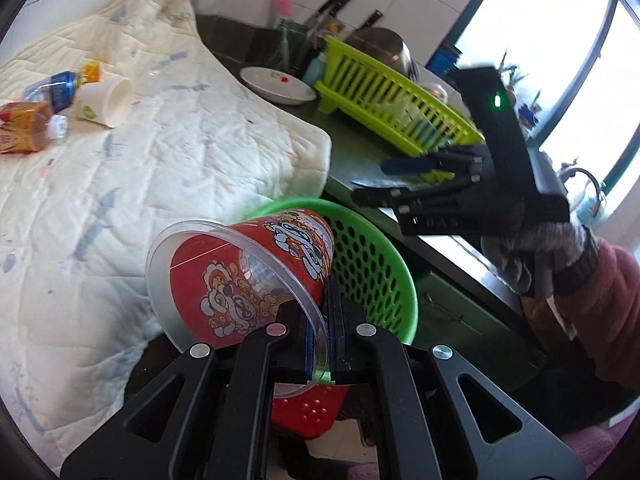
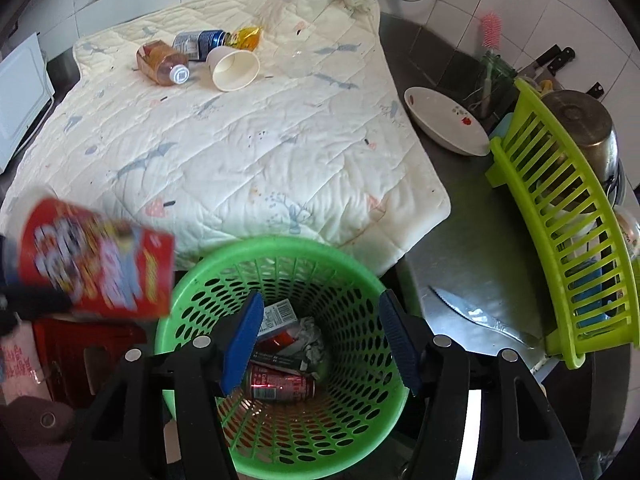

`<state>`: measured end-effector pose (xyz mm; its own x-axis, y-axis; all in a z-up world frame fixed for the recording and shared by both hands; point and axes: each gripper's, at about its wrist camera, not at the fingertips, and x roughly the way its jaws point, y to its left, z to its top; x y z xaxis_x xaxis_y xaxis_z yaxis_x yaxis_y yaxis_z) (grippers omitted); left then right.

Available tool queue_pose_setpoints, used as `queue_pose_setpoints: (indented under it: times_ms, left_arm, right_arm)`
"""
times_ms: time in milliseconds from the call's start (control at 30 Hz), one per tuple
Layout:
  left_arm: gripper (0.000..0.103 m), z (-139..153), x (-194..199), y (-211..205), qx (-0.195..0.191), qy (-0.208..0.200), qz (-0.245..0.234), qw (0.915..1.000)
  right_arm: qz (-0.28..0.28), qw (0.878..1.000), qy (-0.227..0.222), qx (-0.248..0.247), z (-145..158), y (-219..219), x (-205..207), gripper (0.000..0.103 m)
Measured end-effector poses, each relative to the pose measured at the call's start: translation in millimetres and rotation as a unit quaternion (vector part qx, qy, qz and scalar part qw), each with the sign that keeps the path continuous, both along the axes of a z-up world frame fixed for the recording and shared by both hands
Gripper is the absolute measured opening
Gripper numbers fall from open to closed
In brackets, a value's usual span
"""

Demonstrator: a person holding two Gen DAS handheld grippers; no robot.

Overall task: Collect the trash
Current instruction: 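Open the left tool over the green basket to drop the red cup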

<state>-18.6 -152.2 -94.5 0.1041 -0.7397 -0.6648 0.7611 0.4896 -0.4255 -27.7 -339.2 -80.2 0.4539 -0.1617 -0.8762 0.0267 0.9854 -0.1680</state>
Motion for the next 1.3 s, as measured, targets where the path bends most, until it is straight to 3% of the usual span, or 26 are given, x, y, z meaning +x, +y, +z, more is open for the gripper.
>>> queue_pose_setpoints:
  times_ms: [433,467,500,567,733,900,1300]
  left_arm:
    - [0.007,-32,-9,-54,0.019,0.048,-0.057,0.997]
    - [0.012,-33,-9,-55,0.018,0.052,-0.059,0.9967]
    - [0.025,-34,-9,-56,0.017,0.06,-0.06,0.9962]
    - [0.04,-35,-9,-56,0.015,0.062,-0.058,0.9962]
    - [0.043,-31,-7,-51,0.013,0.059,-0.053,0.9968]
    - [0.057,-22,0,-37,0.006,0.05,-0.047,0.9976]
    - [0.059,-8,34,7,0.014,0.031,0.016,0.9993]
  right_arm:
    - [-0.011,1.0,-0.012,0.001,11,-20,-2,0.058]
    - [-0.011,1.0,-0.011,0.002,11,-21,-2,0.058]
    - [-0.011,1.0,-0.012,0.002,11,-22,-2,0.058]
    - [-0.011,1.0,-0.011,0.004,10,-23,-2,0.058]
    - [-0.01,1.0,-0.011,0.008,10,-23,-1,0.058]
    - [-0.004,1.0,-0.011,0.011,9,-21,8,0.058]
    - [0.024,0.999,-0.025,0.025,18,2,50,0.058]
